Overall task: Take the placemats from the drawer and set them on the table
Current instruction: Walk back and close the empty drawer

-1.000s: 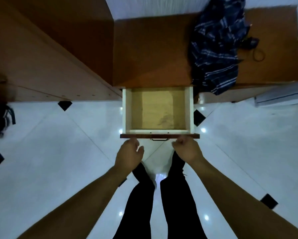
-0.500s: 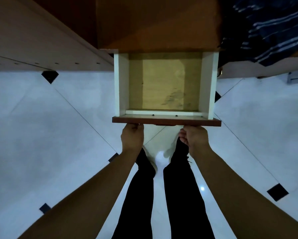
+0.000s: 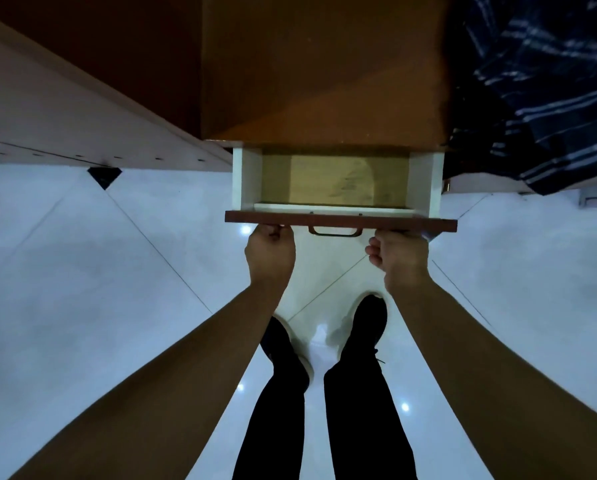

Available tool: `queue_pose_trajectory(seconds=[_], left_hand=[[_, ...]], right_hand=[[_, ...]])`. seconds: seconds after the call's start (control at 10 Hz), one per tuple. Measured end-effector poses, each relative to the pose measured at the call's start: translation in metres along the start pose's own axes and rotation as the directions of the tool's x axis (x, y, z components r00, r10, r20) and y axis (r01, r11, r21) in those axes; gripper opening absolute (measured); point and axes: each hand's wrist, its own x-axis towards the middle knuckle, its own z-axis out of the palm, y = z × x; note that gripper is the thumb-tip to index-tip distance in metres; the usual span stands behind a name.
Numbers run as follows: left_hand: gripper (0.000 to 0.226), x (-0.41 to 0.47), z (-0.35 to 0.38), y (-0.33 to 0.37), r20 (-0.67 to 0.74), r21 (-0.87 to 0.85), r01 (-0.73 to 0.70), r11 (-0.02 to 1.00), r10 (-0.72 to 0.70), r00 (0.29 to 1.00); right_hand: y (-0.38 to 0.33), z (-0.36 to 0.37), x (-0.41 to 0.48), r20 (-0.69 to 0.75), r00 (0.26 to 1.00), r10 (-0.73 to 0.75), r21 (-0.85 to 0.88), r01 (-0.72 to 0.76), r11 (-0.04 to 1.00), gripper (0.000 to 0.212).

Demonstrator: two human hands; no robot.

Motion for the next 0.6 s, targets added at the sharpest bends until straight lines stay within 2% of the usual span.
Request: queue_pose_trajectory(seconds=[0.1,0.2,0.4,0.6], left_hand=[[0.023,0.022,0.008,0.028,-0.039,0.015,-0.047,0.999,0.047,0.998],[0.019,0.042,0.013,0.051,-0.037,-0.007,-0.069,0.998,0.069,0.997],[0.021,0.071,0.018,0.083,-0.022,0.058,-0.148,0.987,0.149,0.989],[0.022,0.077,0.01,0.087,0.061,0.157,-0.228,0.961,0.221,0.973]], right_hand=[[-0.028,0.014,0.016,0.005,1.0,-0.013,-0.018,0.013,1.0,0.013],[-0.055,0.024,0.026,0.026,0.999,-0.018,-0.038,0.019,0.999,0.011],[-0.094,0.036,0.045,0.048,0.998,-0.039,-0.117,0.045,0.992,0.012],[-0.102,0.029,0.047,0.099,0.993,-0.058,-0.236,0.081,0.968,0.015]])
